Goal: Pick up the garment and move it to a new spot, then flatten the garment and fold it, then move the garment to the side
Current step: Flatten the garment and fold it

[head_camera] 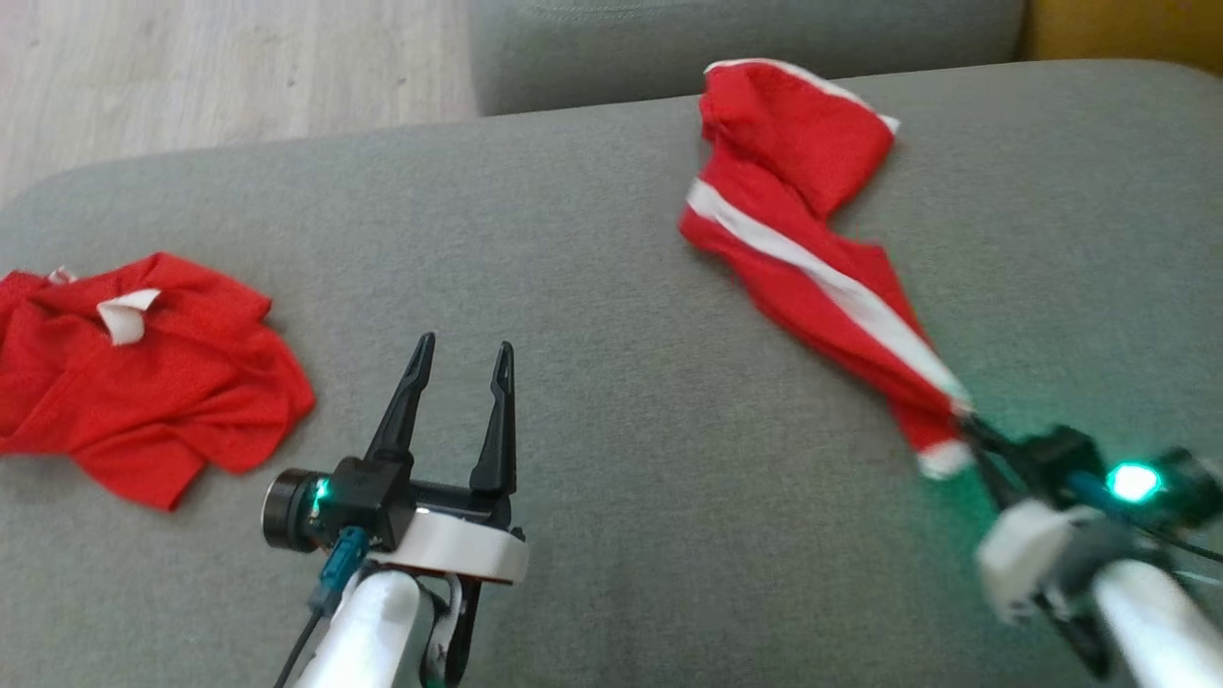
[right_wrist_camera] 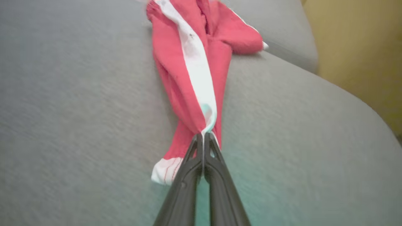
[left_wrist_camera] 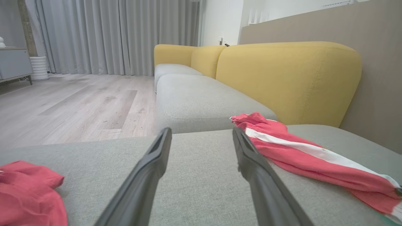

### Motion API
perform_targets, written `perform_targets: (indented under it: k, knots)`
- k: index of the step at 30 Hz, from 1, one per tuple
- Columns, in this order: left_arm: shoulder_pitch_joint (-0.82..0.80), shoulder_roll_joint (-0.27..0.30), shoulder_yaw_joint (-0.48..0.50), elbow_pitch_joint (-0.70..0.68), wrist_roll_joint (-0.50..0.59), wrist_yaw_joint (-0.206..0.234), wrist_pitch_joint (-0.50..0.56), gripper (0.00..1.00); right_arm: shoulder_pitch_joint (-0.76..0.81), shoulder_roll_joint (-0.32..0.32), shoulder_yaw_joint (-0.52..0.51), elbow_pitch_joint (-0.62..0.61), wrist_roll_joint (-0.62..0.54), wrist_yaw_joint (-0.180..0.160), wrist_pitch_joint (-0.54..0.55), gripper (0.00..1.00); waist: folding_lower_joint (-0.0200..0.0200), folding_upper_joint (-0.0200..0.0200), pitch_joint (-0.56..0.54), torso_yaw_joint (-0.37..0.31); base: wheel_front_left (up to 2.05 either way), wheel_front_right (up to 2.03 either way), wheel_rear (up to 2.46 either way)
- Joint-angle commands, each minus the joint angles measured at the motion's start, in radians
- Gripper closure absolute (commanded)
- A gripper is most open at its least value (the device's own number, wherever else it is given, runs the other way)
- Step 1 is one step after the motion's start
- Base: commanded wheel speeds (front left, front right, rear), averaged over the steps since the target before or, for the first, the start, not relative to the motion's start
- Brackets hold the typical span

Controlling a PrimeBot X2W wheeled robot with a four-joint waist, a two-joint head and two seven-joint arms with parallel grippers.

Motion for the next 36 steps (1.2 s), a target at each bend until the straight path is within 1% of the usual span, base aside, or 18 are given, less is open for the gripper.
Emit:
perform_targets:
  k: [1, 3, 5, 6, 7, 10, 11, 13, 15, 18, 22, 26, 30, 33, 36]
  knots:
    - [-0.013, 0.002, 0.028, -0.028, 0.010, -0.003, -0.009, 0.00, 0.015, -0.042, -0.053, -0.050, -0.052, -0.001, 0.017, 1.00, 0.0001, -0.0001, -0.007, -0.010, 0.00, 0.00, 0.00]
    - [-0.014, 0.002, 0.025, -0.028, 0.010, -0.004, -0.009, 0.00, 0.050, -0.043, -0.122, -0.068, -0.094, -0.001, 0.037, 1.00, 0.0001, -0.0001, -0.008, -0.012, 0.00, 0.00, 0.00]
    - [-0.015, 0.002, 0.022, -0.028, 0.009, -0.005, -0.009, 0.00, 0.073, -0.026, -0.183, -0.090, -0.120, -0.001, 0.044, 1.00, 0.0001, -0.0001, -0.007, -0.011, 0.00, 0.00, 0.00]
    - [-0.016, 0.002, 0.021, -0.028, 0.008, -0.005, -0.009, 0.00, 0.079, -0.012, -0.211, -0.106, -0.130, -0.001, 0.036, 0.18, 0.0001, -0.0001, -0.006, -0.009, 0.00, 0.00, 0.00]
    - [-0.016, 0.002, 0.020, -0.028, 0.008, -0.006, -0.009, 0.00, 0.083, 0.004, -0.237, -0.120, -0.139, -0.001, 0.027, 0.00, 0.0001, -0.0001, -0.005, -0.008, 0.00, 0.00, 0.00]
    - [-0.018, 0.002, 0.019, -0.027, 0.009, -0.008, -0.009, 0.00, 0.082, 0.066, -0.303, -0.167, -0.155, -0.001, -0.027, 0.00, 0.0001, -0.0001, 0.001, 0.000, 0.00, 0.00, 0.00]
    - [-0.018, 0.002, 0.019, -0.027, 0.009, -0.008, -0.009, 0.00, 0.082, 0.066, -0.303, -0.167, -0.155, -0.001, -0.027, 0.00, 0.0001, -0.0001, 0.001, 0.000, 0.00, 0.00, 0.00]
    - [-0.019, 0.002, 0.019, -0.026, 0.010, -0.009, -0.009, 0.00, 0.072, 0.110, -0.337, -0.206, -0.157, -0.001, -0.089, 0.00, 0.0001, -0.0001, 0.005, 0.006, 0.00, 0.00, 0.00]
    - [-0.021, 0.002, 0.019, -0.025, 0.011, -0.011, -0.009, 0.00, 0.063, 0.149, -0.344, -0.235, -0.148, -0.001, -0.156, 0.00, 0.0001, -0.0001, 0.009, 0.013, 0.00, 0.00, 0.00]
    - [-0.023, 0.002, 0.019, -0.024, 0.012, -0.013, -0.009, 0.00, 0.053, 0.202, -0.325, -0.271, -0.127, -0.001, -0.214, 0.00, 0.0001, -0.0001, 0.012, 0.025, 0.00, 0.00, 0.00]
    - [-0.027, 0.002, 0.016, -0.026, 0.011, -0.012, -0.009, 0.00, 0.060, 0.245, -0.261, -0.299, -0.093, -0.001, -0.238, 0.00, 0.0001, -0.0001, 0.021, 0.045, 0.00, 0.00, 0.00]
    - [-0.032, 0.002, 0.010, -0.029, 0.007, -0.009, -0.009, 0.00, 0.064, 0.266, -0.206, -0.293, -0.081, -0.001, -0.242, 0.00, 0.0001, -0.0001, 0.038, 0.069, 0.00, 0.00, 0.00]
    - [-0.041, 0.002, 0.002, -0.033, 0.005, -0.006, -0.009, 0.00, 0.036, 0.270, -0.192, -0.270, -0.082, -0.001, -0.242, 0.00, 0.0001, -0.0001, 0.066, 0.096, 0.00, 0.00, 0.00]
    - [-0.055, 0.002, -0.004, -0.035, 0.000, -0.004, -0.009, 0.00, -0.014, 0.249, -0.194, -0.221, -0.100, -0.001, -0.242, 0.00, 0.0001, -0.0001, 0.096, 0.119, 0.00, 0.00, 0.00]
    - [-0.068, 0.002, -0.015, -0.036, -0.007, -0.002, -0.009, 0.00, -0.087, 0.223, -0.192, -0.137, -0.120, -0.001, -0.221, 0.00, 0.0001, -0.0001, 0.124, 0.142, 0.00, 0.00, 0.00]
